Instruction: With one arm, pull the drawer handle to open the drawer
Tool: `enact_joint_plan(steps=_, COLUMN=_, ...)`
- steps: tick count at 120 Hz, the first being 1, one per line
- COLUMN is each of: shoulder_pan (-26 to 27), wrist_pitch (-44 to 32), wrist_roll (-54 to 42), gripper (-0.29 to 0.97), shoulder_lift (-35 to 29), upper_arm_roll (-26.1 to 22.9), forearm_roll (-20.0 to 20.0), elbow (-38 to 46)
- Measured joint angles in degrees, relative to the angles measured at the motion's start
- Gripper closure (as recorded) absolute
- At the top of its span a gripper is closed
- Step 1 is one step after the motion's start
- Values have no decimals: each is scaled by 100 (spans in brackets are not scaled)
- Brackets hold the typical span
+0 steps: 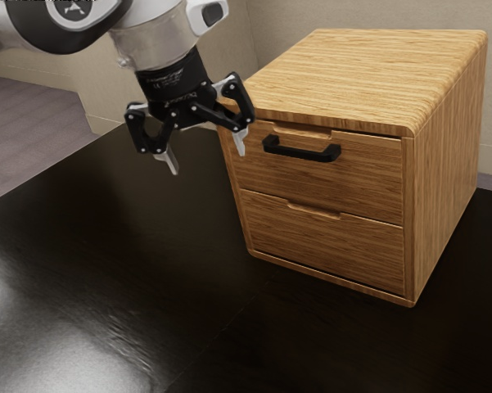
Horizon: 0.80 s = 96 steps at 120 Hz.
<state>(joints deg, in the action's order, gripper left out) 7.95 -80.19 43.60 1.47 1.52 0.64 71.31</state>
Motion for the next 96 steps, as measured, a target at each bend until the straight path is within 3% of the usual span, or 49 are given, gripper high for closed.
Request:
enact_joint_plan(steps=20, shoulder_pan=-19, wrist_pitch=-389, wrist_roll=1193, gripper=0, shoulder_lift=45, upper_arm_roll=-62, forearm_roll=-89, elbow=65)
enact_joint_plan(steps=41, shoulder_pan=301, wrist_pitch=-921, wrist_roll=2056, gripper=0, shoulder_lift=174, upper_arm_roll=-85, forearm_roll=-117, elbow=86)
enact_joint_plan(steps=96, shoulder_pan=236, wrist_pitch=-1528, wrist_roll=3434, gripper=9, shoulder_lift=365, upper_arm_roll=-49, forearm_roll=-99, elbow=206)
